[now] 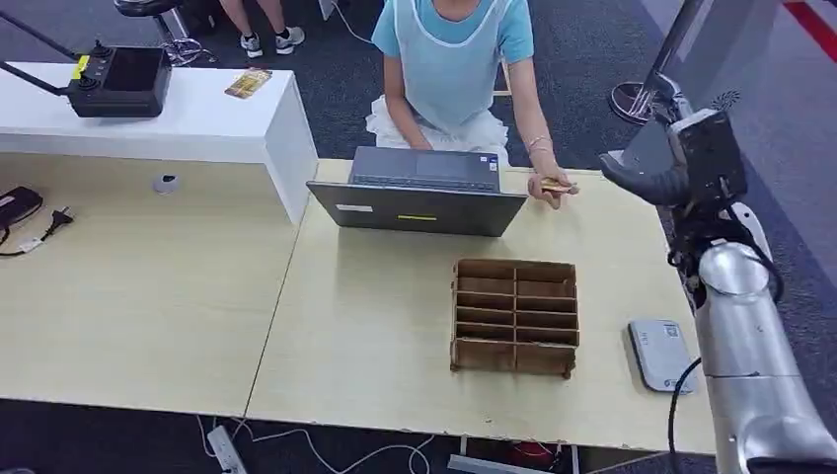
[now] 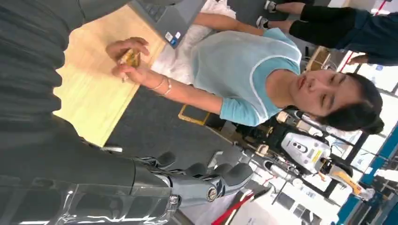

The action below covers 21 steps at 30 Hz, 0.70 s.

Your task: Pass the card to the sensor for recognition and then transmit it.

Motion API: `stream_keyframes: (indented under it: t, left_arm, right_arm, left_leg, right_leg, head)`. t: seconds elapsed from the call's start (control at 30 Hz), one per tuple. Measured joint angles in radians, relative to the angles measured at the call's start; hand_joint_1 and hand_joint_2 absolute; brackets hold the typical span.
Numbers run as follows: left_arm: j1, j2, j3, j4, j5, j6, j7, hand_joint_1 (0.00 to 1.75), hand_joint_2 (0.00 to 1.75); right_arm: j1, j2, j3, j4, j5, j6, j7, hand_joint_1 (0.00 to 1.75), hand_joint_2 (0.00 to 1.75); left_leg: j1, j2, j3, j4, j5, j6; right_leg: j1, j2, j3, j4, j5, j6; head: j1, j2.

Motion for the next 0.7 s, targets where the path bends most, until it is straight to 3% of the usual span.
stream_keyframes:
  t: [0.3, 0.7]
  left_arm:
    - [0.003, 0.001, 0.024, 0.0, 0.027, 0.013, 0.0, 0.0, 0.0]
    - [0.003, 0.001, 0.038, 0.0, 0.039, 0.015, 0.0, 0.0, 0.0]
  right_arm:
    - [0.259, -0.036, -0.036, -0.252, 0.002, -0.019, -0.048, 0.0, 1.75]
    - [0.377, -0.068, -0.058, -0.378, 0.023, -0.028, -0.063, 0.0, 1.75]
  left_leg:
    - [0.0, 0.0, 0.0, -0.001, -0.001, 0.0]
    - [0.0, 0.0, 0.001, 0.0, -0.001, 0.0]
  right_leg:
    - [0.0, 0.0, 0.0, 0.0, -0.001, 0.0]
    - [0.0, -0.001, 0.0, 0.0, -0.001, 0.0]
  head:
    - [0.0, 0.0]
    - [0.0, 0.0]
